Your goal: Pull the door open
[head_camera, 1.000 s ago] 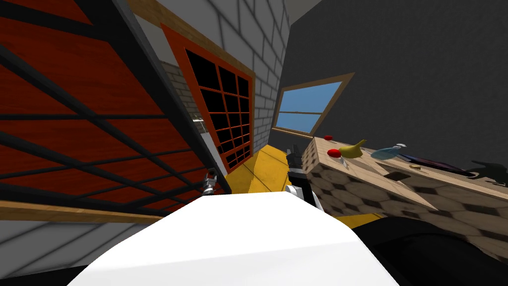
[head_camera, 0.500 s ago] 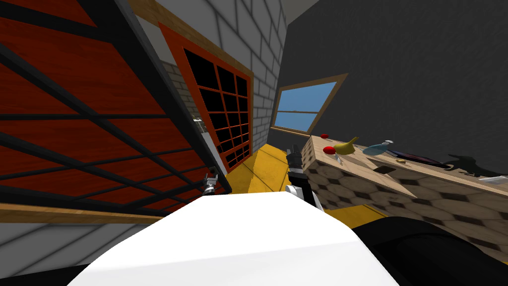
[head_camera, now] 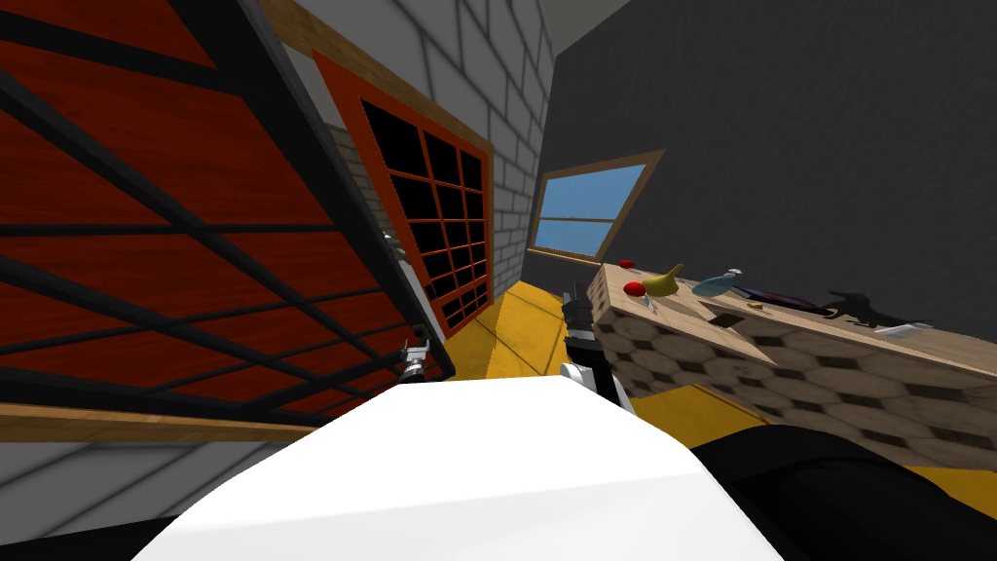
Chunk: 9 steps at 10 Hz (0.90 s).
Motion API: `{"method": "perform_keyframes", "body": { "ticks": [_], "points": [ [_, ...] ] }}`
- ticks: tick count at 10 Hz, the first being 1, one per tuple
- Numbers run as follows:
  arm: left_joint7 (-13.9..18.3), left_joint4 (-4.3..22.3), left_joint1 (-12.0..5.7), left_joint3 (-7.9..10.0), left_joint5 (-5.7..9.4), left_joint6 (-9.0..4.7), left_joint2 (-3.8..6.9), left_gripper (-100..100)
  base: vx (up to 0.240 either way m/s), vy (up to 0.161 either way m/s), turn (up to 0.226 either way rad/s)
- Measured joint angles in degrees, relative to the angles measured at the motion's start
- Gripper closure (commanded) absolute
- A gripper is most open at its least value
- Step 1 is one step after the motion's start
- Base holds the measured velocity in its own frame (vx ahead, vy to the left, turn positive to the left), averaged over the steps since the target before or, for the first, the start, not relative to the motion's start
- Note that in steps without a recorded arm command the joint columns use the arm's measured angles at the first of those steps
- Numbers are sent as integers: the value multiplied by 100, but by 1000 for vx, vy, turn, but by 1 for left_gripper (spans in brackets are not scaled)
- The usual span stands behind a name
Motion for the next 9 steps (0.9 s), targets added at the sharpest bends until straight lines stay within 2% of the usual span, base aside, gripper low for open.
{"method": "perform_keyframes", "body": {
  "ticks": [4,9],
  "points": [
    [585,70,-96,-107,248,-34,-23,-100,-78,17,-73],
    [1298,38,-162,-239,543,-9,-66,-100,-65,21,-51]
  ]
}}
